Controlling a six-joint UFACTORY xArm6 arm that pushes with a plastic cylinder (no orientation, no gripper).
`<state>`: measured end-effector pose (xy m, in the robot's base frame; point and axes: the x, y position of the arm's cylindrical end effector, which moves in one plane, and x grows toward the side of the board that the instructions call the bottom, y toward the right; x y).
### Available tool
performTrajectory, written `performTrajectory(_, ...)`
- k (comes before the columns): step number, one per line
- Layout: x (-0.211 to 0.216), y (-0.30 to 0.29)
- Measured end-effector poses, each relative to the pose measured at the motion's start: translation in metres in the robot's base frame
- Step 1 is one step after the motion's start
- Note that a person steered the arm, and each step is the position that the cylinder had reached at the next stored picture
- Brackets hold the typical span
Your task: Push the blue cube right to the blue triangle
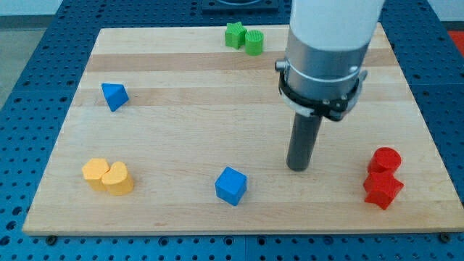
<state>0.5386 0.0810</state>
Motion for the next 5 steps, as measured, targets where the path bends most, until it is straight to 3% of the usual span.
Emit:
performTrajectory(2, 0.038, -0.021)
performTrajectory(5, 0.035, -0.125)
